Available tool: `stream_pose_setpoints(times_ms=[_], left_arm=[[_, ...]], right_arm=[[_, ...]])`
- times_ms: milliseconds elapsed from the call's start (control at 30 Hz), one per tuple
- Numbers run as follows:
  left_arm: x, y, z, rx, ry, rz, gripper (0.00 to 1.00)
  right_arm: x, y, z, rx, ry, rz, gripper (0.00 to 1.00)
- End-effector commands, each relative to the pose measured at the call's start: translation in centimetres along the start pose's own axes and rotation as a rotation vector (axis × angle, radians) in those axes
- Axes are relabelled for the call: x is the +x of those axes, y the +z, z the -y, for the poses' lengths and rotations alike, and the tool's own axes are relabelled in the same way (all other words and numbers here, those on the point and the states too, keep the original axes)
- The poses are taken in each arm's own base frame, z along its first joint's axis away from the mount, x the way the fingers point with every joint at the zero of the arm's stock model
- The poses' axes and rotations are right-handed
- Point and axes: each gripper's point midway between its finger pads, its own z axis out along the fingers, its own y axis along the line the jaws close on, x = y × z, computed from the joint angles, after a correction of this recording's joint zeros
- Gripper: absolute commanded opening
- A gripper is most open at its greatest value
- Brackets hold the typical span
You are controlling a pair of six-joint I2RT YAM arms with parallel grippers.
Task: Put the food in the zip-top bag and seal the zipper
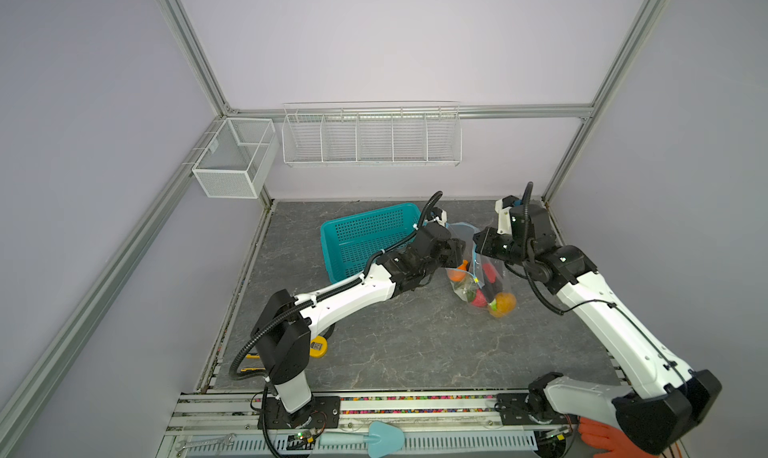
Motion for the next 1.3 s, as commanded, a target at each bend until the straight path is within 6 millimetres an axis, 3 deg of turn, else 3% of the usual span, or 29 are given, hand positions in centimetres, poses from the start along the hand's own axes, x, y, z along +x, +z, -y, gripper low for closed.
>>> stream_pose_setpoints(times_ms=[0,233,467,633,800,1033,1267], left_arm=[[-1.6,-2.5,-0.7,-0.032,-0.020,0.062,0.55],[-1.8,-3.9,-3.2,-0.086,-0.064,0.046,0.55],[-0.2,-1.6,-3.5,-0.029,-0.109,-0.063,0.45],[0.8,0.2,-3.8,-0.007,-0.143,-0.133,0.30],[1.0,0.8,-3.2,0.024,-0.149,-0.161,0.17],[-0.1,-0.3,-2.1,0.064,-0.157,-0.153,0.03],[-1.3,-1.6,-0.4,0.124,-0.173,-0.142,0.00]], right_arm=[[-1.5,-0.8,-0.6,-0.023,-0.009,0.055,0.07],[-1.4,-0.5,-0.5,-0.031,0.000,0.053,0.07],[-1.4,-0.5,-0.6,-0.034,0.000,0.051,0.07],[-1.4,-0.6,-0.5,-0.033,-0.001,0.053,0.07],[-1.3,-0.6,-0.3,-0.027,0.001,0.052,0.07],[-1.5,-0.8,-0.2,-0.029,-0.003,0.054,0.07],[-1.2,-1.3,-0.4,-0.043,-0.032,0.043,0.07]])
